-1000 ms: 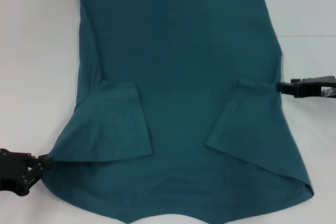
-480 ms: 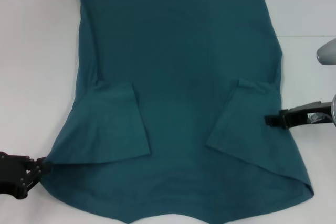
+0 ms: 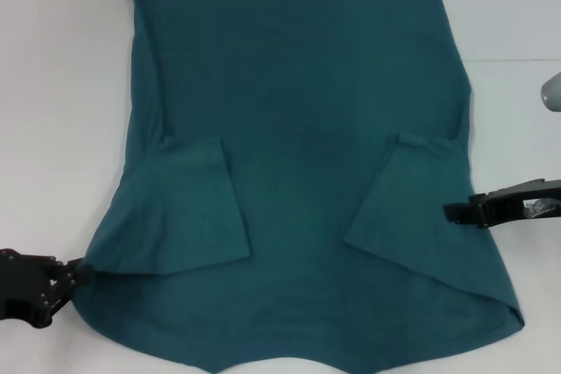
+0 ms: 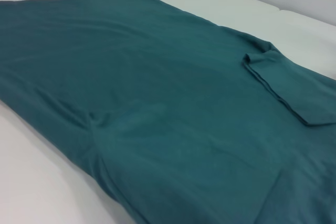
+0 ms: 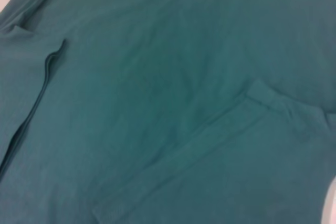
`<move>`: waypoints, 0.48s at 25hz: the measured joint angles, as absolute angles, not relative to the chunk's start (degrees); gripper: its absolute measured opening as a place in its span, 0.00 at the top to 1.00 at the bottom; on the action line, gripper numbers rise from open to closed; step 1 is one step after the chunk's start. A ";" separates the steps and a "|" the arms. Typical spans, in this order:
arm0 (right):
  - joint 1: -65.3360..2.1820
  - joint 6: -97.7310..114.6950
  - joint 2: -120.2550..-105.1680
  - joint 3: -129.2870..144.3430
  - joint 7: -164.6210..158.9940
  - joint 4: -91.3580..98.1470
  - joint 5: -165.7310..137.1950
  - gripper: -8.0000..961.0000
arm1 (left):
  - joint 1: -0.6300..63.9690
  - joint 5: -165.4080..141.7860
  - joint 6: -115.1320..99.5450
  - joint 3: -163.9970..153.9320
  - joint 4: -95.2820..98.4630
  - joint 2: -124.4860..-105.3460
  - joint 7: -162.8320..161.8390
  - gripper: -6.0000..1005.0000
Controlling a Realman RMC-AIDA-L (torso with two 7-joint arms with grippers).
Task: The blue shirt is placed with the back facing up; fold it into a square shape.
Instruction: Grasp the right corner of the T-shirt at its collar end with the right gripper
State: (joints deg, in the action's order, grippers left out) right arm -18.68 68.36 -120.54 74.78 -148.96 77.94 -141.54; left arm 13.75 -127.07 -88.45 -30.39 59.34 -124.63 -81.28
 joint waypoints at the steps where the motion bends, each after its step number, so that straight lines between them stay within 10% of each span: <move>1: -18.35 68.86 -120.57 74.78 -149.39 78.74 -141.84 0.53 | 13.87 -127.07 -88.42 -30.45 59.26 -124.63 -81.25 0.95; 12: -16.67 79.73 -120.86 77.25 -159.93 88.44 -156.26 0.53 | 15.92 -127.08 -88.09 -30.68 57.70 -124.45 -81.10 0.95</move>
State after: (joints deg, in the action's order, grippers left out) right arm -16.67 79.73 -120.86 77.25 -159.93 88.44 -156.26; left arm 15.92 -127.08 -88.09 -30.68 57.70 -124.45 -81.10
